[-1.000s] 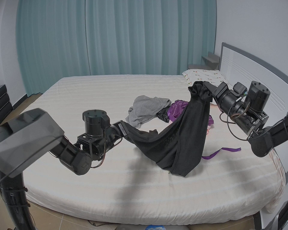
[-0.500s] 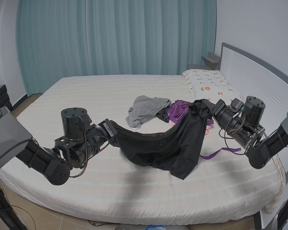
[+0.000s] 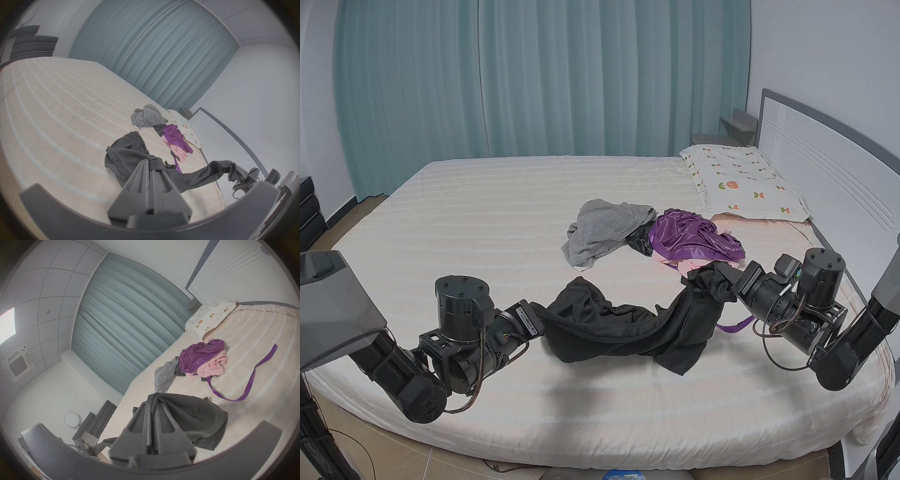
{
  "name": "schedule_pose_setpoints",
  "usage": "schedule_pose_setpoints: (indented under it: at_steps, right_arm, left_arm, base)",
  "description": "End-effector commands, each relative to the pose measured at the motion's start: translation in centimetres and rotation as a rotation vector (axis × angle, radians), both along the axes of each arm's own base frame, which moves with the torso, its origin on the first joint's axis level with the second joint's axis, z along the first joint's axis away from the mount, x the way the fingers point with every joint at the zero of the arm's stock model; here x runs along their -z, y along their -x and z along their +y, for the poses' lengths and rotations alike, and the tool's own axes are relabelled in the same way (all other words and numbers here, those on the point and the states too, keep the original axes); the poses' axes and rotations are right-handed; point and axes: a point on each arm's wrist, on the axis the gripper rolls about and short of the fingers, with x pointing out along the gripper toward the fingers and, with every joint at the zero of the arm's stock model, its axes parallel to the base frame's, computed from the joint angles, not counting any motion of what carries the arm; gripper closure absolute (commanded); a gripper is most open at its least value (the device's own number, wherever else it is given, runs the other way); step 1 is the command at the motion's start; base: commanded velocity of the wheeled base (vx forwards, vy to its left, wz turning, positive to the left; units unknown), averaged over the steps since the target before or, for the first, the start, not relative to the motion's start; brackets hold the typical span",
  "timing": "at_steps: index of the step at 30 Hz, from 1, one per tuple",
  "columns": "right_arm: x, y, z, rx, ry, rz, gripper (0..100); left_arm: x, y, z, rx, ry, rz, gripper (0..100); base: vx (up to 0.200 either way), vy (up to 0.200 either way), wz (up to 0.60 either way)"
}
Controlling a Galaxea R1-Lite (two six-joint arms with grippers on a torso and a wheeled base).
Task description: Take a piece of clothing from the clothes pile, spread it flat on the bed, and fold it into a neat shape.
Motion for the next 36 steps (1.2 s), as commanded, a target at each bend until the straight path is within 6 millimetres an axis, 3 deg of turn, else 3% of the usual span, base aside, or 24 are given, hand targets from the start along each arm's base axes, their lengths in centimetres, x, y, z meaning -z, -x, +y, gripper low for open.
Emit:
schedule_pose_setpoints:
  at_steps: [1,8,22,36]
  right_arm:
    - [0.9,0.6,0.3,-0.015,0.011,0.036,100]
    - [0.8,1.0,0.1,-0.010,-0.003,0.040,100]
    - [0.9,1.3,0.4,0.001,0.025,0.033,100]
    - [0.7,1.3,0.3,0.030,0.076,-0.012,100]
  left_arm:
    - [1.4,0.5,0.2,0.001,-0.014,0.029,100]
    - [1.6,0.9,0.5,0.000,-0.008,0.018,100]
    - [1.3,0.7,0.6,-0.016,0.007,-0.024,100]
    - [0.8,0.4,1.4,-0.044,0.052,-0.028,100]
  base:
    - [-0.200,0.000,0.00]
    - [-0.200,0.000,0.00]
    - [0.000,0.000,0.00]
    - [0.000,0.200,0.00]
